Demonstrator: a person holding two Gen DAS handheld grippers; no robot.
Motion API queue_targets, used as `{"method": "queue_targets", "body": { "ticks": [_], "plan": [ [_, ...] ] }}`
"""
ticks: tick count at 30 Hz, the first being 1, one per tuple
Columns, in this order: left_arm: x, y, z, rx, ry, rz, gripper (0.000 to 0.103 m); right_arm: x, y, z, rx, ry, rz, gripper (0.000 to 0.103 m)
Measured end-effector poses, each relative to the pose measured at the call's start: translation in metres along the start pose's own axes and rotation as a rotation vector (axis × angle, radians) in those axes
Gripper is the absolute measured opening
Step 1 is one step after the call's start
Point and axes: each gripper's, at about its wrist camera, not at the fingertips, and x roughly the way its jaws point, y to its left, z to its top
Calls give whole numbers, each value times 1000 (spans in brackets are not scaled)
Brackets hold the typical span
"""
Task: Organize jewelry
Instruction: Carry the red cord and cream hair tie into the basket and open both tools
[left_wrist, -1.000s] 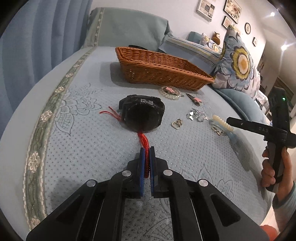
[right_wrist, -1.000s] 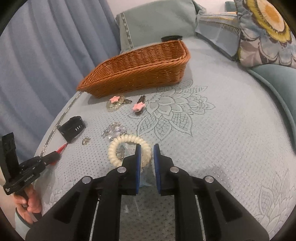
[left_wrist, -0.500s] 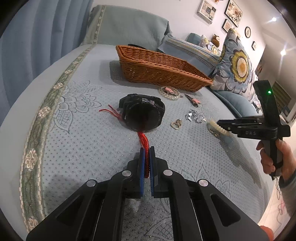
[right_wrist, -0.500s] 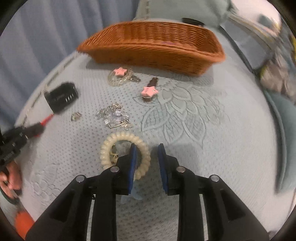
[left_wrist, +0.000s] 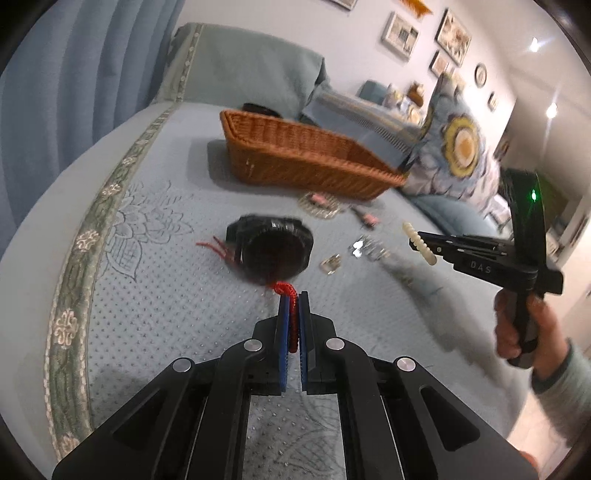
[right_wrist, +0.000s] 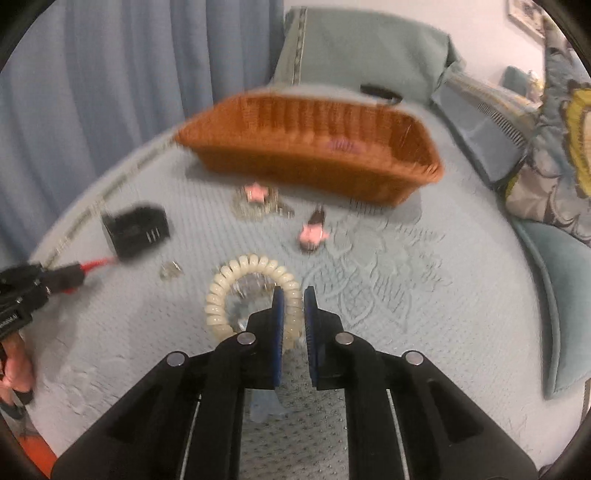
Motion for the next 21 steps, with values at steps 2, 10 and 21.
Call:
{"method": "queue_targets", "body": {
  "ticks": [2,10,21],
  "plan": [
    [-10,2,2,-16,-24,-36,2,-9,-3,4,18,-26,13,9],
    [-59,-13,28,9,-148,-132,2,-22,-13,8,72,-66,42,9],
    [-16,-35,118,79,-194,-71,2,-11,-37,80,113,-155,-16,9]
  ]
}}
